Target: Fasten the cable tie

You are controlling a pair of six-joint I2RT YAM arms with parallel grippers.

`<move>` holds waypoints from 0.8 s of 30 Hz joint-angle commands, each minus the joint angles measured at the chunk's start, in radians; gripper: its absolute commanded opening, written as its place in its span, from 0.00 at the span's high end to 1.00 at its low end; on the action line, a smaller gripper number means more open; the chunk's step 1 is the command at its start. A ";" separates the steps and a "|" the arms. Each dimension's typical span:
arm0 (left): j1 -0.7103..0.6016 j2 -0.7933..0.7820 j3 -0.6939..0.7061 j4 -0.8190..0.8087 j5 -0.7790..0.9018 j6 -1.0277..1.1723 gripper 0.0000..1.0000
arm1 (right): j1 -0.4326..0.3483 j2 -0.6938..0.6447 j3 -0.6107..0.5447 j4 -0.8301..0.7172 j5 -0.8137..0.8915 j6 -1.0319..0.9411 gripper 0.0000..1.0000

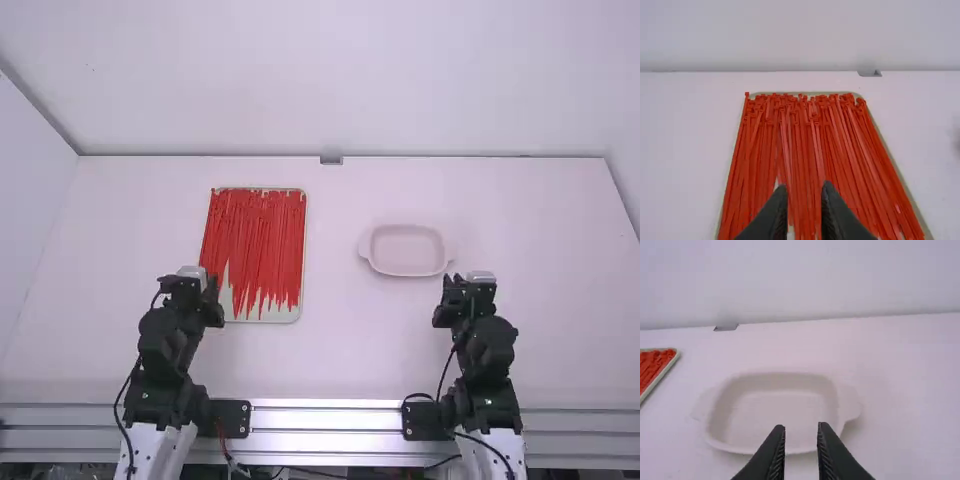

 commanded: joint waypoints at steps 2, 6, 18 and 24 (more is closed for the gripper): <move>0.010 0.072 0.075 -0.030 0.053 -0.005 0.75 | 0.008 0.079 0.070 -0.012 -0.040 0.045 0.75; 0.012 0.146 0.139 -0.073 0.096 -0.025 0.69 | 0.008 0.163 0.111 -0.026 -0.093 0.068 0.69; 0.024 0.475 0.564 -0.473 0.071 -0.011 0.44 | 0.008 0.511 0.341 -0.148 -0.269 0.067 0.44; 0.028 0.620 0.691 -0.578 0.099 -0.014 0.33 | 0.071 0.659 0.513 -0.262 -0.218 0.082 0.33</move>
